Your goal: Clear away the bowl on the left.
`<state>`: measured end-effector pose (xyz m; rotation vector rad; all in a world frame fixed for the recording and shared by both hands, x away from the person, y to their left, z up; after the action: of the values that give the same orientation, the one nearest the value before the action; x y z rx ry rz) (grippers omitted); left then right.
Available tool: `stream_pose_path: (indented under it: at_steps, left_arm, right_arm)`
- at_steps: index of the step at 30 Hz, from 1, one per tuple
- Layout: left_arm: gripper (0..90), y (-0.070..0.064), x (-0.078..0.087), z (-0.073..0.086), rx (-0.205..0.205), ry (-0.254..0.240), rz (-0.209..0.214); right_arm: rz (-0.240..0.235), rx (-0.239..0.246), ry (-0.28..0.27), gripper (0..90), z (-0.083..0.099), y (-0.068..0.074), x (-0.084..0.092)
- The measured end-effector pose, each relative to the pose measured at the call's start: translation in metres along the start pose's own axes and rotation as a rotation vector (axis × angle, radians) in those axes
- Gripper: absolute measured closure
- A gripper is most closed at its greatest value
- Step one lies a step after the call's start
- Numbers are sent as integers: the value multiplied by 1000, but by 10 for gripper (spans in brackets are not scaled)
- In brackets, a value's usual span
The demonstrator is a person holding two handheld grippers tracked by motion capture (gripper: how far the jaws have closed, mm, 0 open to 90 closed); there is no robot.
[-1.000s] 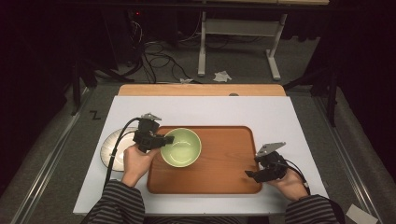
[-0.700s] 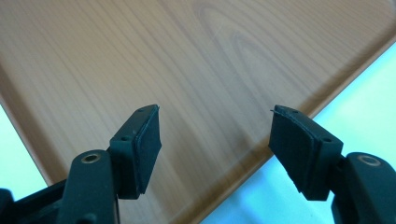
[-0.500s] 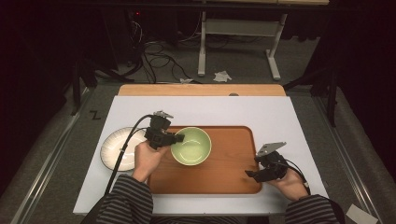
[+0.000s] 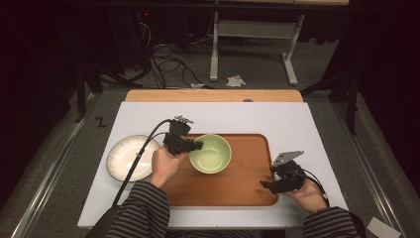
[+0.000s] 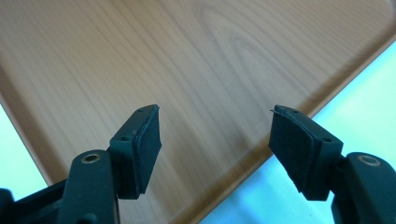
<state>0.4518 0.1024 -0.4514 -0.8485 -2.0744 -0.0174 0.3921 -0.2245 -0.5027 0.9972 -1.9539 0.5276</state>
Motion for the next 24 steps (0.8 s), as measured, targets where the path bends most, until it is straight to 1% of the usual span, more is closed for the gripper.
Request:
stream_pose_path:
  at_steps: [2, 6, 10, 13, 14, 15, 16, 17, 19, 24]
  left_arm:
    - [828, 0, -4, -1, -1, 7, -3]
    - [828, -3, -11, -6, -8, 10, -9]
    - [828, -2, -20, -10, 9, 10, 3]
    - [828, 0, -28, -12, 26, 16, -4]
    - [827, 1, -28, -12, 19, 24, -3]
    - [827, 1, -30, -13, 29, 17, -6]
    - [827, 2, -32, -13, 20, 24, -10]
    - [827, 2, -33, -14, 30, 18, -12]
    - [826, 4, -38, -15, 24, 27, -22]
    - [826, 7, -47, -16, 39, 32, -36]
  right_arm:
    - [-1, 8, 0, 355, 0, 0, 0]
    - [-1, -2, 1, 355, 0, 0, 0]
    - [-3, 3, -2, 355, 0, 0, 0]
    - [-6, -3, -3, 355, 0, 1, 0]
    - [-6, -1, -3, 355, 0, 1, 1]
    - [-7, -1, -3, 355, 0, 1, 1]
    - [-7, -1, -7, 355, 0, 0, 0]
    - [-8, -4, -4, 355, 0, 0, 0]
    - [-3, 4, 2, 355, 0, -1, 0]
    - [-3, 6, -1, 355, 0, 0, 0]
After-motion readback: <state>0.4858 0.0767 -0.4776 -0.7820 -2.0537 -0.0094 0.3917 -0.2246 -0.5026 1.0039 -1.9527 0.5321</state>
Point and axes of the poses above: each handheld gripper's, and its own axes: x roughly backward along the jaws, z roughly out of its underside, y roughly to its left, the point moved 3 cm from there along -x, roughly forward along the jaws, and after that the axes turned 2 degrees about -z, right-handed, at the moved point
